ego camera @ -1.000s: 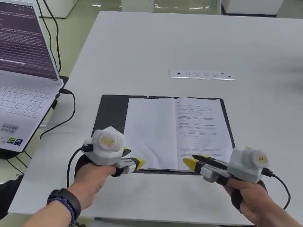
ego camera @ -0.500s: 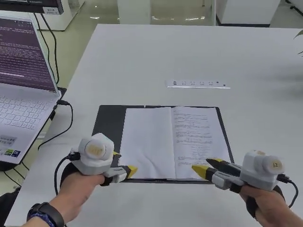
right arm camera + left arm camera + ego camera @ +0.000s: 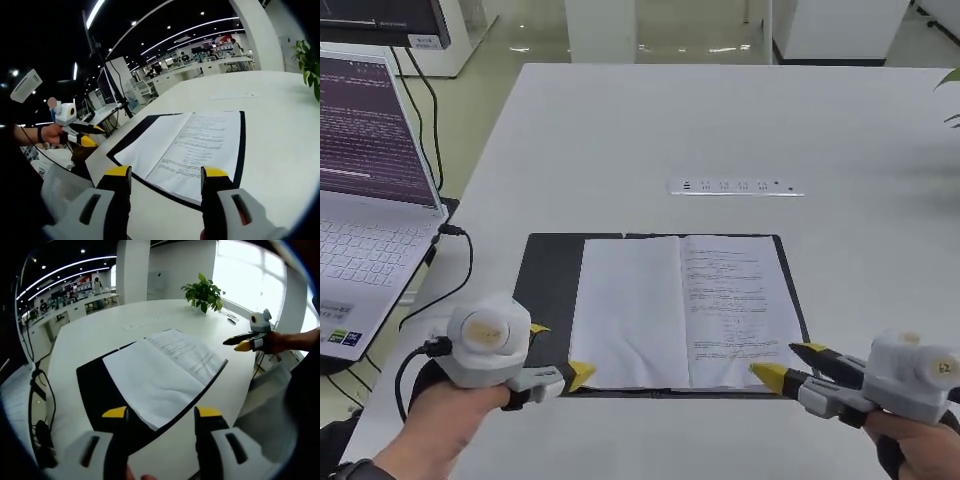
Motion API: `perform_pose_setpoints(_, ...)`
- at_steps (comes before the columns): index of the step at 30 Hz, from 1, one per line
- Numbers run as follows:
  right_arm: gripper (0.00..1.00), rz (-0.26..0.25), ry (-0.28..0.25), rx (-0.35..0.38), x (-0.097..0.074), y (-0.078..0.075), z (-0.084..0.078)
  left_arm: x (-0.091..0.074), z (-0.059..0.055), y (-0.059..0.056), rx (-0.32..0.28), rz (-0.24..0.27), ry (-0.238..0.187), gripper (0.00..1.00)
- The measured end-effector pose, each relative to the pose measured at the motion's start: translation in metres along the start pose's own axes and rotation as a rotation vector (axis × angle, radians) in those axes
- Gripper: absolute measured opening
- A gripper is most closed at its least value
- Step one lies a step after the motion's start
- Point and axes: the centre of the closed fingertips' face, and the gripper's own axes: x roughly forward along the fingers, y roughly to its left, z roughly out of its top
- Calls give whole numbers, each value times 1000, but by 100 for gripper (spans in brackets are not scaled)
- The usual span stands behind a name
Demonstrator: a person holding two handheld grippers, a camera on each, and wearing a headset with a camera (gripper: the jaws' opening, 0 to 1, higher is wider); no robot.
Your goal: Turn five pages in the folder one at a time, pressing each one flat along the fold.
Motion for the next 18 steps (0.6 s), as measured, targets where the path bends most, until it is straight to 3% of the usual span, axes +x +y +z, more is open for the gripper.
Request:
perform_pose_setpoints(3, 57, -4, -2, -13, -4, -3, 3, -5, 5, 0, -28, -8, -29, 57)
perform_pose_setpoints(9, 59, -12, 52, -111, -11, -5, 6, -14, 10, -1, 16, 5, -54, 60)
perform_pose_setpoints(18, 65, -32, 36, -127, -24, -8, 13, -27, 12, 8, -1, 20, -81, 66)
